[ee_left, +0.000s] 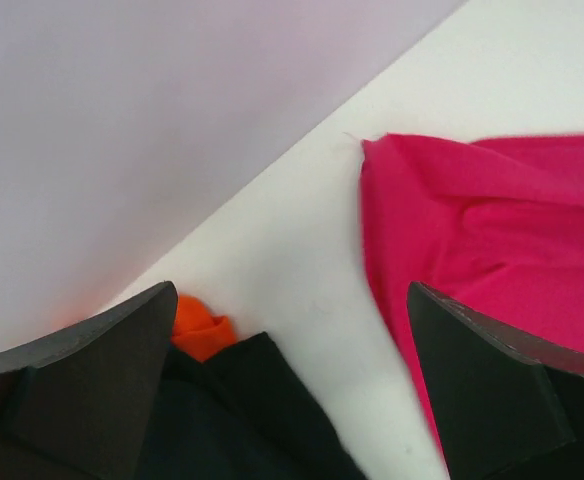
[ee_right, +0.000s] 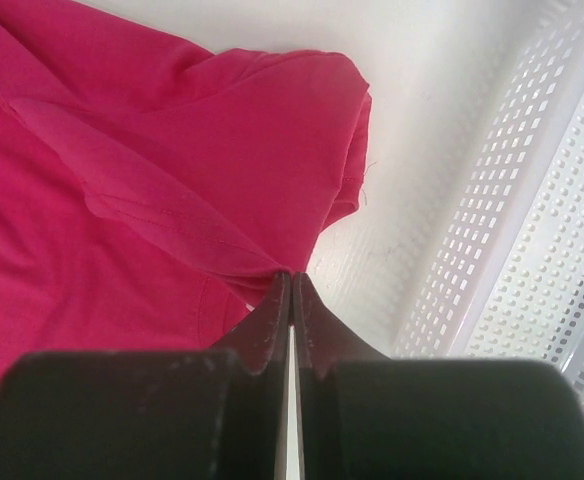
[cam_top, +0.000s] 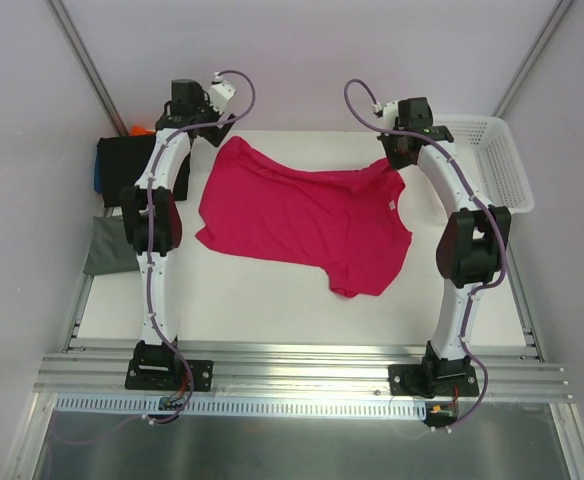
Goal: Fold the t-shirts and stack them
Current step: Fold the tshirt
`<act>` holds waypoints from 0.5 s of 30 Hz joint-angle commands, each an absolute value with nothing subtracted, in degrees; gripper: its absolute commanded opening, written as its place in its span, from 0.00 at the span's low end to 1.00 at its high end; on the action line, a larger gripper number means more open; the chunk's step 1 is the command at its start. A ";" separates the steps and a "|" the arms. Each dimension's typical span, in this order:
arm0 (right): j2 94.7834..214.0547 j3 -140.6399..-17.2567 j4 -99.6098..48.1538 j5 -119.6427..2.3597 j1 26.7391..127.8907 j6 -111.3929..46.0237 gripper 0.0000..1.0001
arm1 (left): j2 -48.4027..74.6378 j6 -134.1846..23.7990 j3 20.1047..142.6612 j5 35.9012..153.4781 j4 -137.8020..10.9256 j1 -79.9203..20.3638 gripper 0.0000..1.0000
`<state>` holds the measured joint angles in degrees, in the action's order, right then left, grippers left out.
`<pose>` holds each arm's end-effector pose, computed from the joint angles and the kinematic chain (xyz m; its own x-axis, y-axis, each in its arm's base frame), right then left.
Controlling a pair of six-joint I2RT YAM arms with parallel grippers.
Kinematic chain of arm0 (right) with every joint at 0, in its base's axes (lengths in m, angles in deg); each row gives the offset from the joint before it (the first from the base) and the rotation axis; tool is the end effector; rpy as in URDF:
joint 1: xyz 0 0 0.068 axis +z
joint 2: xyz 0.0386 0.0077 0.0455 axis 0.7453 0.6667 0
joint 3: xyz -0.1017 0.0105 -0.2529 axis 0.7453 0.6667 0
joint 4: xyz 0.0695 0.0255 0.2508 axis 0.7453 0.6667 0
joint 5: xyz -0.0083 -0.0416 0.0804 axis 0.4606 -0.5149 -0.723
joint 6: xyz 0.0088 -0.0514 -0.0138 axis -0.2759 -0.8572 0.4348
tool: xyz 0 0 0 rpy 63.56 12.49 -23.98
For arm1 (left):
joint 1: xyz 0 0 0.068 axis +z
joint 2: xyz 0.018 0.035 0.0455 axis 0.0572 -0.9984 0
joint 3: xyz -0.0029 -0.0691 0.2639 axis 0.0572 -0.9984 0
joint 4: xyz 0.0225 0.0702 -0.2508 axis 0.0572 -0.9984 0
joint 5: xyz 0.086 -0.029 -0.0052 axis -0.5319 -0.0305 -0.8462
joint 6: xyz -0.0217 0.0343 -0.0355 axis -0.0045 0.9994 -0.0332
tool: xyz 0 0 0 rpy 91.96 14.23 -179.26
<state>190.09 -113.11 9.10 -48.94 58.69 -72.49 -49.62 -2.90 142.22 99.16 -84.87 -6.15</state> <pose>0.4626 0.0844 0.3053 -0.4710 -0.6406 -0.6064 -0.4916 0.7614 -0.4225 0.5637 -0.0361 0.2824 -0.1510 0.6446 -0.7494 0.4586 0.7173 0.5246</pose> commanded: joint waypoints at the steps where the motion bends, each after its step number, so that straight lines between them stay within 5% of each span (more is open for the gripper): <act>1: 189.35 -115.46 9.01 -49.59 59.35 -71.49 0.01 | -46.22 -20.30 141.08 97.32 -79.60 -5.21 0.99; 15: 190.24 -116.34 12.26 -49.07 59.88 -71.22 0.01 | -57.89 -55.64 147.46 106.46 -75.66 -1.43 0.99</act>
<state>190.46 -113.68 10.21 -48.91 59.24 -71.90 -55.37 -45.53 146.33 101.83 -79.32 -1.67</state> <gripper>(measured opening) 0.009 0.991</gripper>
